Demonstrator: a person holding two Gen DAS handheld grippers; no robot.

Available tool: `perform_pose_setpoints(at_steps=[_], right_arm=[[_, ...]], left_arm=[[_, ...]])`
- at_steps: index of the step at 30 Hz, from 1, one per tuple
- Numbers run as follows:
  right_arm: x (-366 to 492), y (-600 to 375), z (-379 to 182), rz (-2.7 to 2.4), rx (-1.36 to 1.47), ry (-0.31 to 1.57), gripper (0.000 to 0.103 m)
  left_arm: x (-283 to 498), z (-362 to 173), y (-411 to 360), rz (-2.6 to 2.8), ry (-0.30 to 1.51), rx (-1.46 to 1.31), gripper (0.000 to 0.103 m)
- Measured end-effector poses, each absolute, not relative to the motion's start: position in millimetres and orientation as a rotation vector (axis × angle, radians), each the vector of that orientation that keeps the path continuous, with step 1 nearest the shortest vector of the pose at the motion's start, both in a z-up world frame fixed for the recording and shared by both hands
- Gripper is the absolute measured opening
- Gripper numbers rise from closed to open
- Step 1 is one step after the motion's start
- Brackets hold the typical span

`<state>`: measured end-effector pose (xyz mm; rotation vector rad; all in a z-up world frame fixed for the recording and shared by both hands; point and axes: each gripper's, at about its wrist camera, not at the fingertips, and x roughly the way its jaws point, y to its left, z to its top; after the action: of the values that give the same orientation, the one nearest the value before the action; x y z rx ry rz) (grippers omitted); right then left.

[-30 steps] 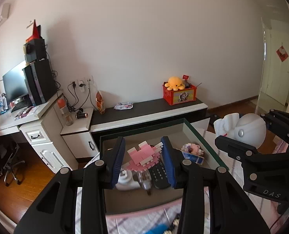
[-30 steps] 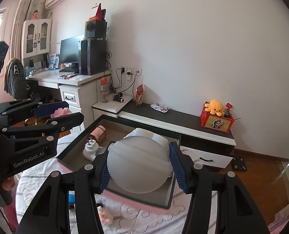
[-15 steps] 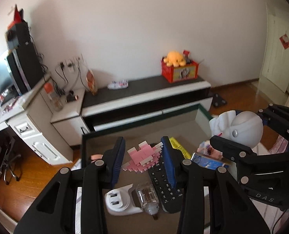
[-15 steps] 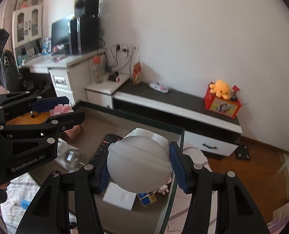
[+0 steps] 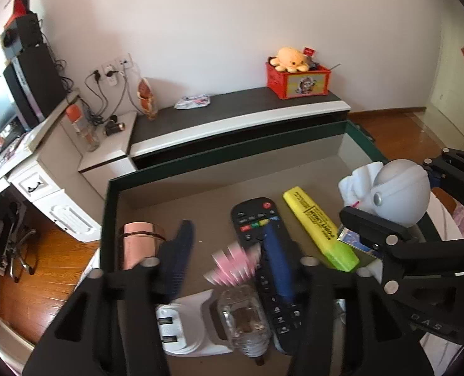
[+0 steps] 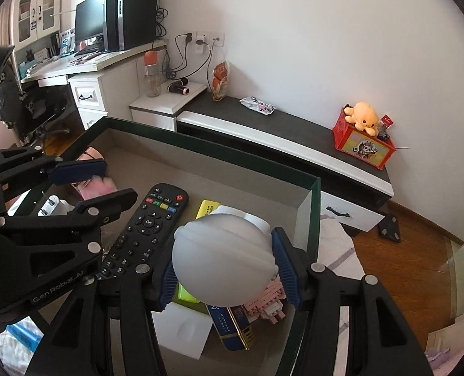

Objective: Organize rigid objects
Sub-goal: 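Open both tools to drop the block toy and figure into the box, then withdraw both tools from the box back over the bed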

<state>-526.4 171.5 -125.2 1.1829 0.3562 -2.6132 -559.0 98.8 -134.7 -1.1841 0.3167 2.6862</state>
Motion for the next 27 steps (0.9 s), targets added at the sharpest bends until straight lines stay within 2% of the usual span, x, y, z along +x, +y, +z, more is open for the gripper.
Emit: perform_pose_setpoints(at_steps=[1,8,10,11,13,16,20,27], right_arm=[[-527,172,-125,-2.614,1.185,0.356,0.056],[-526,170,-123,-2.649,1.166,0.367,0.056],[-524,170,-122,-2.655,1.160,0.360,0.058],[-523,170,-121,-2.657,1.157,0.357,0.060],[-518,172,-119,-2.682,1.132,0.353,0.070],[-510,175,-113,-2.699,1.108,0.334,0.078],[-490,179,-97,-2.737,1.049,0.314,0.080],[-429,182,-53,-2.810,0.877,0.269,0.089]], left_arm=[[-558,-134,98,2.715,0.328,-1.173,0.070],[-554,-126,80,2.768,0.299,-1.163,0.085],[-550,-122,75,2.777,0.292,-1.150,0.093],[-547,-119,73,2.787,0.291,-1.143,0.094],[-542,-114,69,2.808,0.279,-1.122,0.099],[-530,-103,62,2.838,0.263,-1.072,0.102],[-504,-83,52,2.876,0.232,-0.989,0.103],[-439,-49,37,2.934,0.192,-0.836,0.103]])
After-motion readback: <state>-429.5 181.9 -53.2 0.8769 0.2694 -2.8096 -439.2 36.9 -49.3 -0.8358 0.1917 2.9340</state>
